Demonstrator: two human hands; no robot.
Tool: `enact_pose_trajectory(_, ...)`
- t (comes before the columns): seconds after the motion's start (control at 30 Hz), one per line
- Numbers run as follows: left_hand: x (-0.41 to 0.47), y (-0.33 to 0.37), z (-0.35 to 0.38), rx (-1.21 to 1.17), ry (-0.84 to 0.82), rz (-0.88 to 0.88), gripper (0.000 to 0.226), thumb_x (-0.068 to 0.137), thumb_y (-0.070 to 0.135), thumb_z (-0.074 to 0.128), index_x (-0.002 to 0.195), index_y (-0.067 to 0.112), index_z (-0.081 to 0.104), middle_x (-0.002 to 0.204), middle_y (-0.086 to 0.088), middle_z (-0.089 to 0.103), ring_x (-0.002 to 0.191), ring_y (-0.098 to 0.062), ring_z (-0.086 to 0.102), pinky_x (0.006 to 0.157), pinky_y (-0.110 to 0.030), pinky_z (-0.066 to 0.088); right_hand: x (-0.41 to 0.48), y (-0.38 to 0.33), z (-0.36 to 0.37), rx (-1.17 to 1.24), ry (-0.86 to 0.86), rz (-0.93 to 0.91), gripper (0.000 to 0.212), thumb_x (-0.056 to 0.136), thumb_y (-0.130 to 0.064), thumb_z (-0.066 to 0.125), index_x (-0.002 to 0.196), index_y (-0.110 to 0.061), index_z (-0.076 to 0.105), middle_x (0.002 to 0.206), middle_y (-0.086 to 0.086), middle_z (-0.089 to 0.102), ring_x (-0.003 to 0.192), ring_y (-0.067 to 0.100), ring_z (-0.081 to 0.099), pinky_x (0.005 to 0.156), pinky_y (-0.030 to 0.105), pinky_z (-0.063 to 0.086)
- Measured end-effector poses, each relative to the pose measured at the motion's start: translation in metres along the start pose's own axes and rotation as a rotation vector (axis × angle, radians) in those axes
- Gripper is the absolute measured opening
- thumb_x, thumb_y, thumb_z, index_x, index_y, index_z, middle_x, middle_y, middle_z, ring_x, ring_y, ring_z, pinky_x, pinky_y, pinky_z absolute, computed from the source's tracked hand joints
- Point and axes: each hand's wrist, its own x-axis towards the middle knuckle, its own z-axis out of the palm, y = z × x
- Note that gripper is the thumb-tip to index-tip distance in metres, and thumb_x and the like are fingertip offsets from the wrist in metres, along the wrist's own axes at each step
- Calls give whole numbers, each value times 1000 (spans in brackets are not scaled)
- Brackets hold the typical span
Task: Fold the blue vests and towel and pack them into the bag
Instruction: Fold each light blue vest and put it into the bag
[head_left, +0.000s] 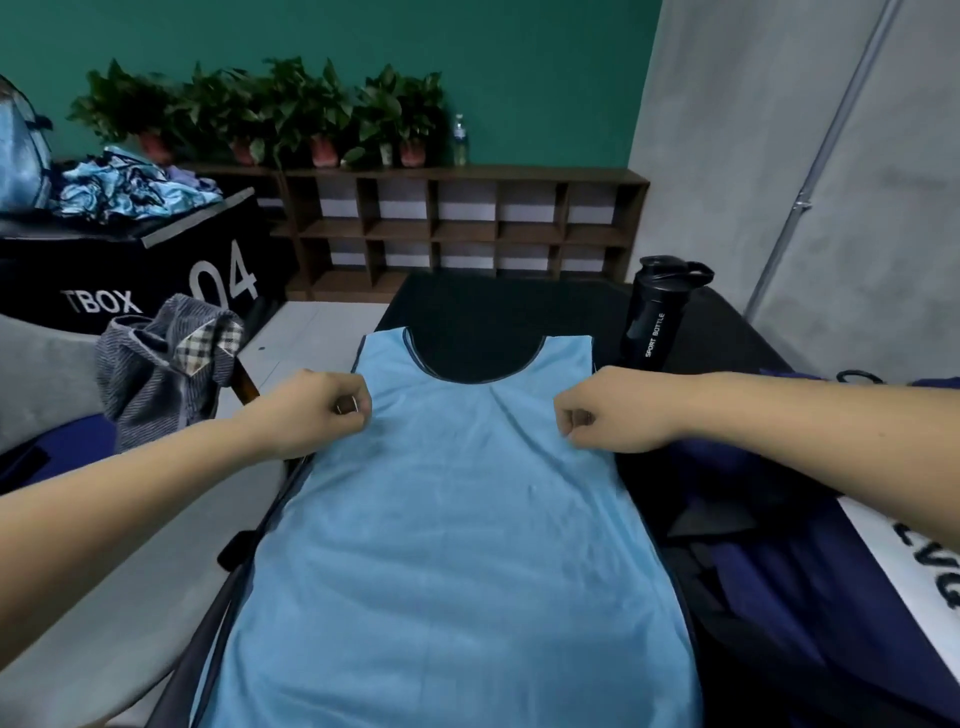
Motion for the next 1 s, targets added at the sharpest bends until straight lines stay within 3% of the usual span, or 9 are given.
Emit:
enact_pose_trajectory(0.23, 110, -36, 15, 16, 141, -87, 9, 95, 18, 65, 96, 26, 69, 89, 9, 72, 78, -11, 66, 65, -22, 48, 109, 68, -10, -64, 58, 210, 26, 96, -32, 56, 120, -24, 63, 114, -5, 65, 108, 22, 60, 96, 40, 54)
enact_pose_trajectory(0.47, 199, -78, 34, 99, 280, -74, 23, 93, 13, 67, 113, 24, 65, 116, -1, 59, 98, -23, 60, 85, -35, 48, 181, 115, -6, -3, 109, 344, 35, 99, -22, 54, 133, -14, 53, 122, 7, 57, 113, 29, 59, 97, 47, 55)
enact_pose_trajectory(0.6, 227, -89, 48, 73, 268, -115, 34, 102, 6, 55, 133, 16, 64, 135, -6, 60, 123, -29, 59, 104, -35, 44, 203, 135, 7, 29, 117, 395, 48, 100, -18, 52, 147, -14, 45, 135, 11, 52, 121, 34, 57, 103, 48, 52)
enact_pose_trajectory(0.7, 239, -97, 60, 60, 230, -148, 36, 106, 10, 51, 140, 15, 60, 142, -7, 58, 130, -32, 56, 109, -39, 42, 212, 144, 16, 29, 132, 428, 50, 102, -24, 51, 150, -16, 43, 139, 9, 52, 127, 33, 55, 109, 47, 43)
enact_pose_trajectory(0.87, 253, -103, 56, 150, 190, -163, 25, 108, 23, 53, 131, 23, 62, 130, -3, 56, 126, -30, 55, 105, -45, 45, 222, 152, 19, 18, 162, 445, 43, 100, -29, 54, 142, -21, 50, 129, 4, 56, 121, 28, 56, 108, 49, 33)
enact_pose_trajectory(1.0, 257, -96, 45, 282, 140, -233, 20, 107, 32, 54, 123, 25, 61, 125, -2, 58, 123, -29, 49, 101, -45, 37, 220, 147, 14, 63, 157, 452, 20, 91, -18, 56, 110, -21, 57, 105, -1, 66, 103, 25, 60, 100, 46, 31)
